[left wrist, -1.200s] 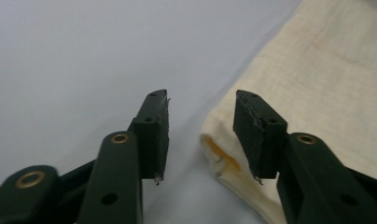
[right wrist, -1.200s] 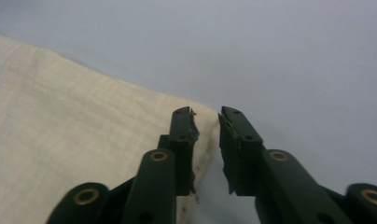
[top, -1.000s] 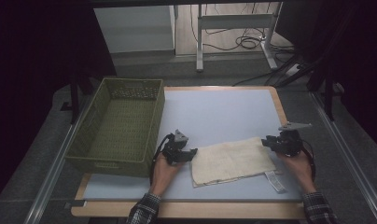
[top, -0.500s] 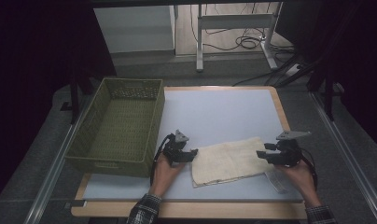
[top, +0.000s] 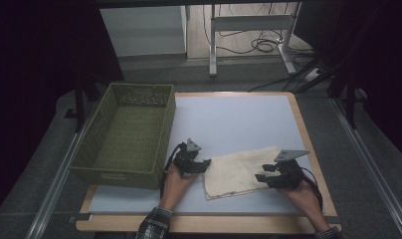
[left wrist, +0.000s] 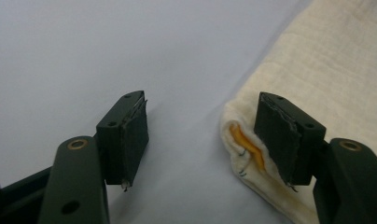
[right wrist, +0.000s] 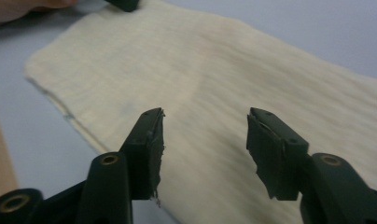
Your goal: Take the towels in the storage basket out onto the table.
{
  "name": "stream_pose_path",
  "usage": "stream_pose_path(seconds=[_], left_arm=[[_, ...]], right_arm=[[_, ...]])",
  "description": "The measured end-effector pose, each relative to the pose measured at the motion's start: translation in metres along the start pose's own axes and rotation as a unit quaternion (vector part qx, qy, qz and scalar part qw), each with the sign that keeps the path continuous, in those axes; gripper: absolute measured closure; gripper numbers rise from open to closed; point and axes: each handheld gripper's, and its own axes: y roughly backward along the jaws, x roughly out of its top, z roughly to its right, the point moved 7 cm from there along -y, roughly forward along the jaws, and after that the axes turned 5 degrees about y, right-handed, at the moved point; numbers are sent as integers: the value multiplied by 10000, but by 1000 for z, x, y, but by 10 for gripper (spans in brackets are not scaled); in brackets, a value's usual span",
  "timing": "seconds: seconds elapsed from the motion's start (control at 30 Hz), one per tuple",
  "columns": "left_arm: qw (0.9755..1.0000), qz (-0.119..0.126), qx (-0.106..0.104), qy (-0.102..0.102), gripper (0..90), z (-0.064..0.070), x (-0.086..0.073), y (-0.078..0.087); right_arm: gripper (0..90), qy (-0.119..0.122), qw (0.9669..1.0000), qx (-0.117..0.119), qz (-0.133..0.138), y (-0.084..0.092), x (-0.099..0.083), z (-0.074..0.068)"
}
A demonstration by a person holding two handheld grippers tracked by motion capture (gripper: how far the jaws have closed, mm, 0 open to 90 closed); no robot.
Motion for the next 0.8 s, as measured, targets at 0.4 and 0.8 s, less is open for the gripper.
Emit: stream_pose_path(seconds=[0.4, 0.8], left_arm=[[10000, -6, -6, -1, 346, 0, 0, 0], [10000, -1, -13, 2, 346, 0, 0, 0]], right_arm=[[651, 541, 9955, 770, -107, -45, 22, -68], [651, 987, 9868, 1269, -180, -81, 40, -123]])
